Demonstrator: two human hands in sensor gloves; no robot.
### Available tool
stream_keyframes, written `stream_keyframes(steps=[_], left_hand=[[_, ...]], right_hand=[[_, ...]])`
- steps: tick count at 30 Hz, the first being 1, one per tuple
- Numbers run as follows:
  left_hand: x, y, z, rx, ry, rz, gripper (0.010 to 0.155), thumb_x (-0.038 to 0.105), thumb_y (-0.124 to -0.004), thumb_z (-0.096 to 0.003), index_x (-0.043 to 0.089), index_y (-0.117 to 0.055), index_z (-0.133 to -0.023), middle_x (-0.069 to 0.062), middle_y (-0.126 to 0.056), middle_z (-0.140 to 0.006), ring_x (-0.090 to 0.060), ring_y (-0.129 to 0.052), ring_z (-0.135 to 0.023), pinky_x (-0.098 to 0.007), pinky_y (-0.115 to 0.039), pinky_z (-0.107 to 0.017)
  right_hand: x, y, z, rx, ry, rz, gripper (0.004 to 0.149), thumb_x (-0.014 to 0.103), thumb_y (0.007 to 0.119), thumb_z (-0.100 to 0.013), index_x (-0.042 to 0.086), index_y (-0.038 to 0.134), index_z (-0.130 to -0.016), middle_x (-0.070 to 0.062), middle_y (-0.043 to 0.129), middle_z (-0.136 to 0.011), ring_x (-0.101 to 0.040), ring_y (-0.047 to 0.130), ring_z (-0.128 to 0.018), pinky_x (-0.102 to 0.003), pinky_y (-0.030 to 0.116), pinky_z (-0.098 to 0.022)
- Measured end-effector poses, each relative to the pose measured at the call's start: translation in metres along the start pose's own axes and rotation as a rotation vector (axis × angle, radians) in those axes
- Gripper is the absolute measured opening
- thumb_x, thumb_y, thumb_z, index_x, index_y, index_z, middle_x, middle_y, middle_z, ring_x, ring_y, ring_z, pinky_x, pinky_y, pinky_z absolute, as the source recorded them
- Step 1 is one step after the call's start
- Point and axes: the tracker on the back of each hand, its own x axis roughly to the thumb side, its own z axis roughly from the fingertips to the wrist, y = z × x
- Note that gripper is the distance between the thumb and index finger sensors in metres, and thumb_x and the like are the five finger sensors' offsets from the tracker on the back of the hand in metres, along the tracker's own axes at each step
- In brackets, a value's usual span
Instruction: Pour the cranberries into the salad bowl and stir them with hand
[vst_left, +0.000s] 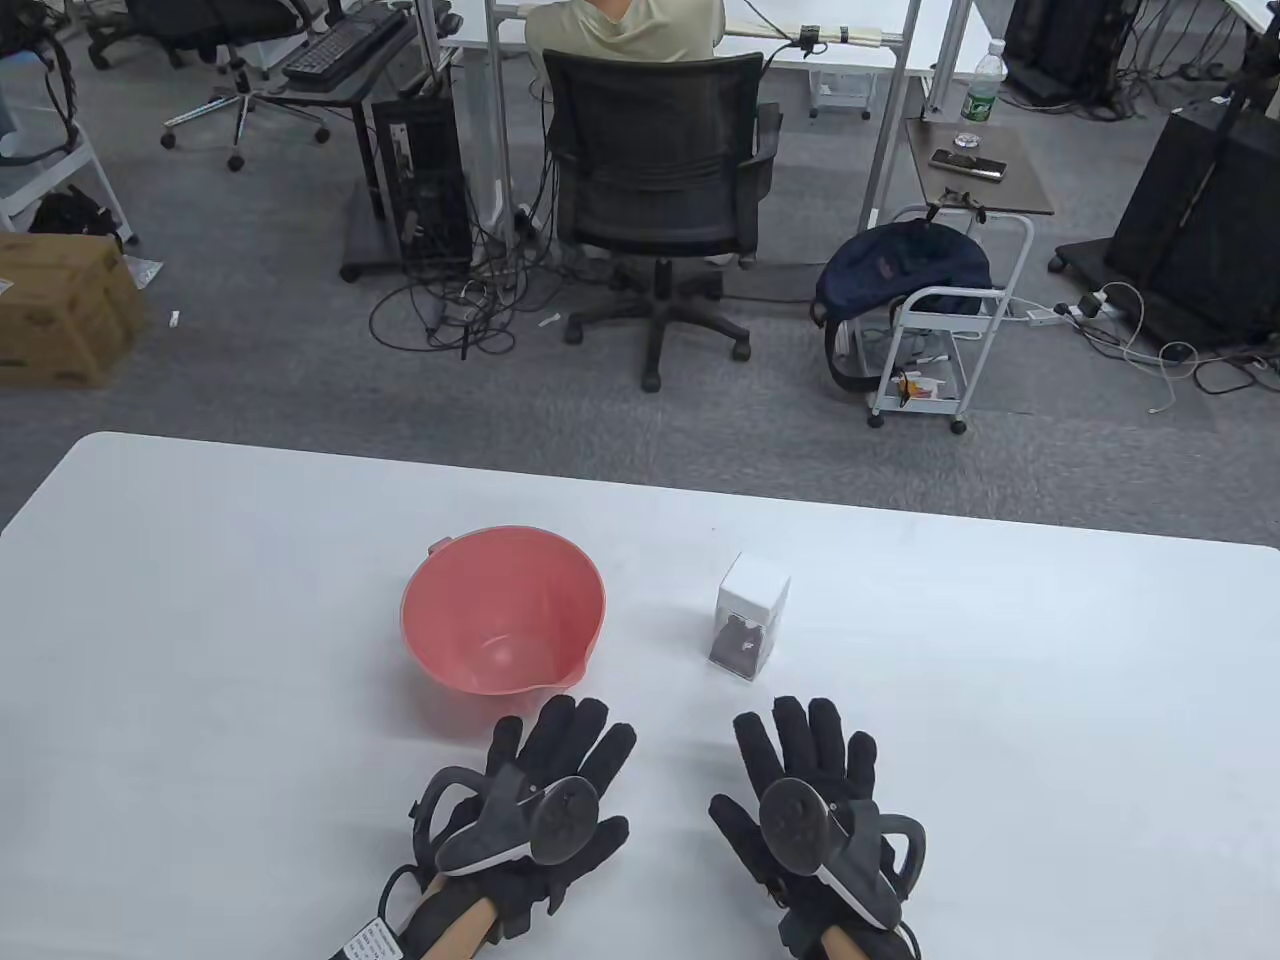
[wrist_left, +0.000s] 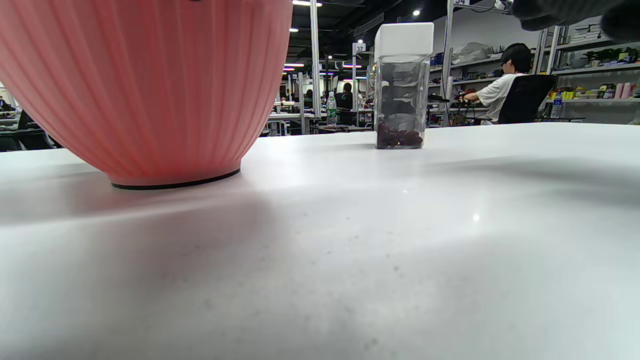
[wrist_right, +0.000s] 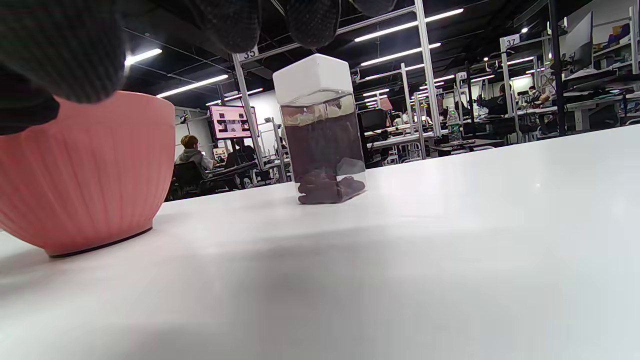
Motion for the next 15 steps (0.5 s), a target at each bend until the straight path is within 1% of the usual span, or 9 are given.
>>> stream_keyframes(steps=[10,15], left_hand=[[-0.0021,0.0015,0.0007,0.008,0.012,-0.004,0.082,0.08,-0.056,-0.0462,0.047,-0.018,-0.111,0.008,-0.021,-0.128,-0.027,-0.022,-0.12,-0.062,-0.036,-0.082],[0.0001,-0.0008,-0.0002,-0.005,-0.009,-0.013,0.082,0.08,-0.056,-0.0466,0.046,-0.017,-0.111,0.007,-0.022,-0.128,-0.027,-0.022,-0.119,-0.062,-0.036,-0.082]], right_hand=[[0.0032,0.0012,0.0019,-0.001,-0.019,0.001,0.079,0.077,0.073,-0.037,0.044,0.049,-0.105,0.0,0.046,-0.12,-0.031,0.037,-0.113,-0.062,0.036,-0.078],[-0.0002,0.0035,-0.0005,0.01,-0.005,-0.017,0.079,0.076,0.074,-0.037,0.044,0.049,-0.105,0.0,0.046,-0.12,-0.031,0.037,-0.112,-0.062,0.036,-0.078]])
